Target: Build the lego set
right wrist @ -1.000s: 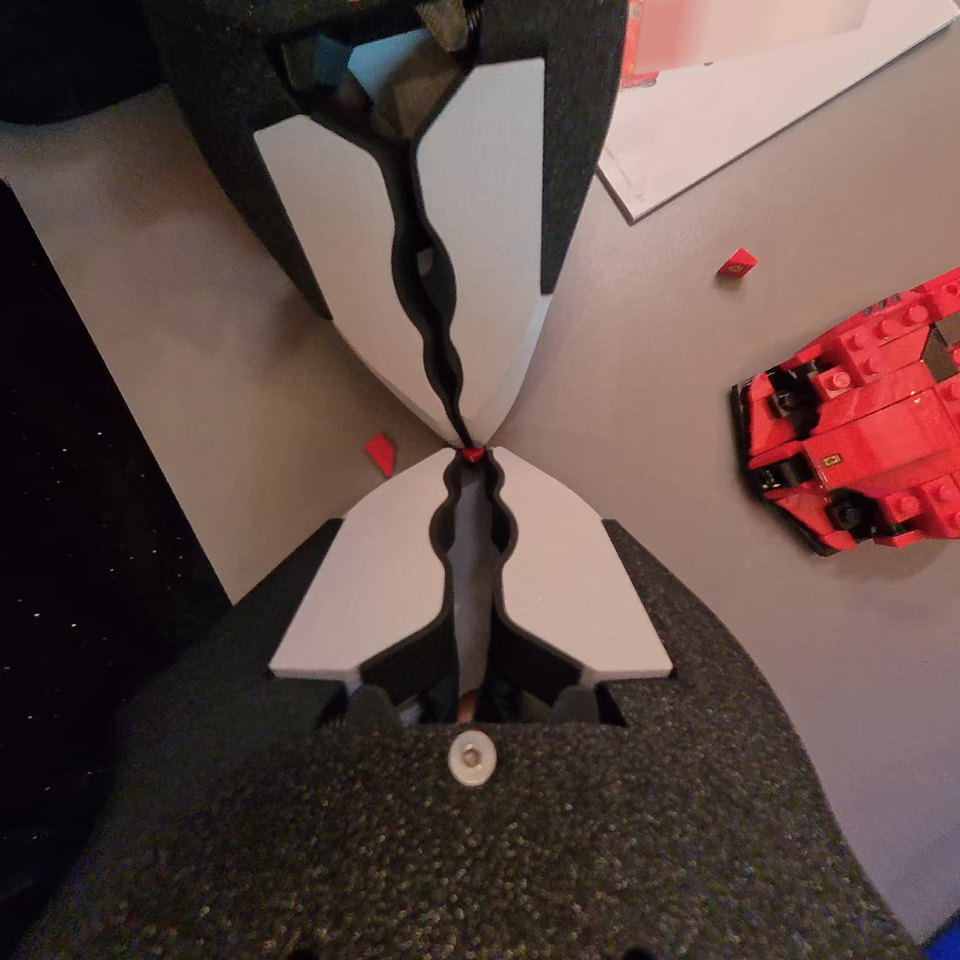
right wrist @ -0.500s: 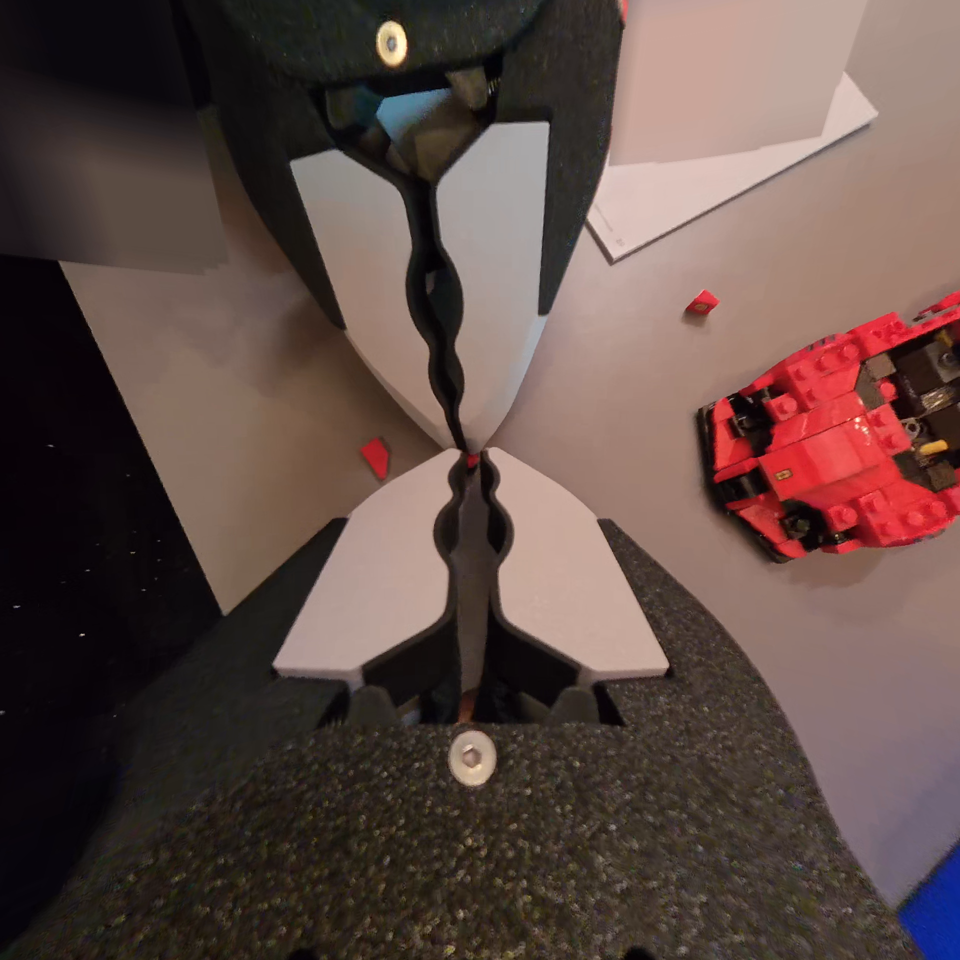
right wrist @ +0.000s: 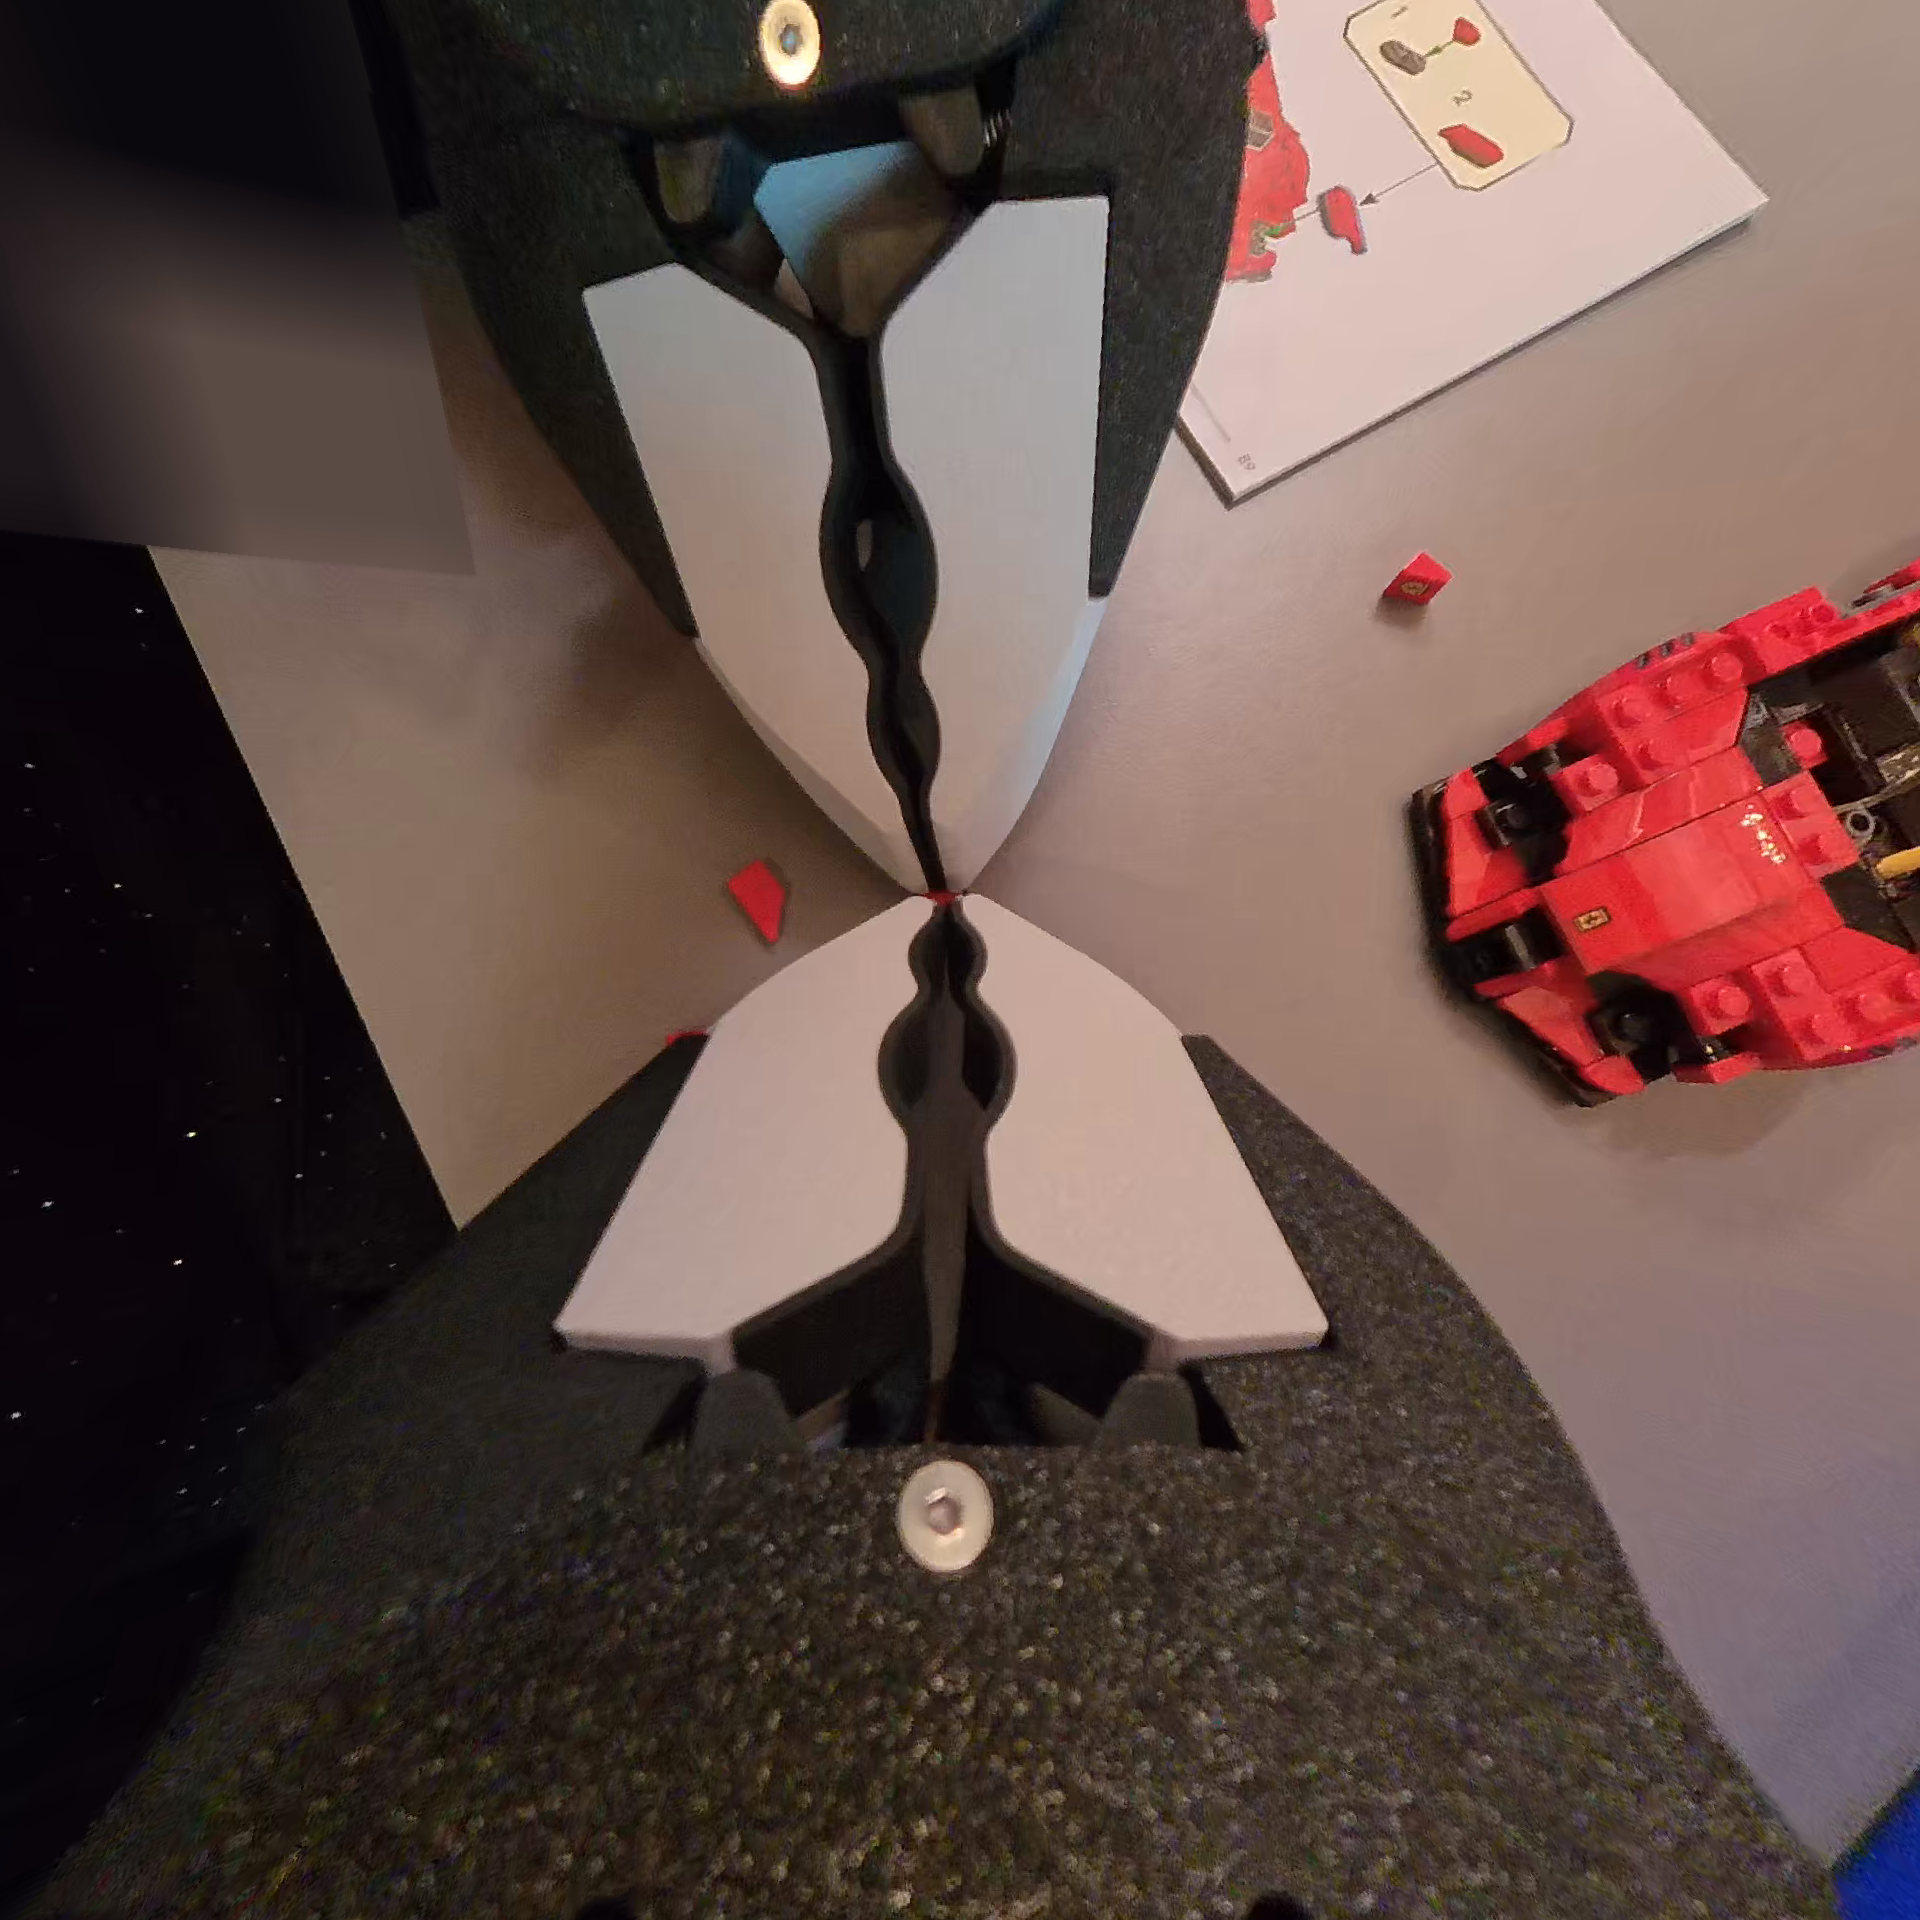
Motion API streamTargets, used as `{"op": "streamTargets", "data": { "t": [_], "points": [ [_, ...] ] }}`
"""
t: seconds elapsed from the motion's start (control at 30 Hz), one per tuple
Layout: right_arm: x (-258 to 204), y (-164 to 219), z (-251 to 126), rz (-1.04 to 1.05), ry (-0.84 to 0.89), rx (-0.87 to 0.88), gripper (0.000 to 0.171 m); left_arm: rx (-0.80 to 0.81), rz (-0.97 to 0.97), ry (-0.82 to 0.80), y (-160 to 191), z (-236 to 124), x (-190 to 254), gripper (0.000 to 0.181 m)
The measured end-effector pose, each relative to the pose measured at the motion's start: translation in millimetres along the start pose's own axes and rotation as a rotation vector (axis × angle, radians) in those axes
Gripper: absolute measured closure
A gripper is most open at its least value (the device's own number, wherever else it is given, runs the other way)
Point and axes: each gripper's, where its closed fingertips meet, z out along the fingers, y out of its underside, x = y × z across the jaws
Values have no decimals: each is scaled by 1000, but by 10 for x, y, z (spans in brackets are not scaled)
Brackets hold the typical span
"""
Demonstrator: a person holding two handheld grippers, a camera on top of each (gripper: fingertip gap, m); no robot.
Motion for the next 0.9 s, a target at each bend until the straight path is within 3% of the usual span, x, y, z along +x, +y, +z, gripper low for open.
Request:
{"op": "streamTargets", "data": {
  "t": [0.37,0.73,0.9],
  "points": [
    [6,34,1,91,-34,25,171,-16,-125,55,0,9,-4,181],
    [8,41,10,96,21,-250,171,-1,-189,91,-1,-1,2,181],
    [19,28,28,94,30,-277,171,24,-206,122,-22,-31,20,181]
  ]
}}
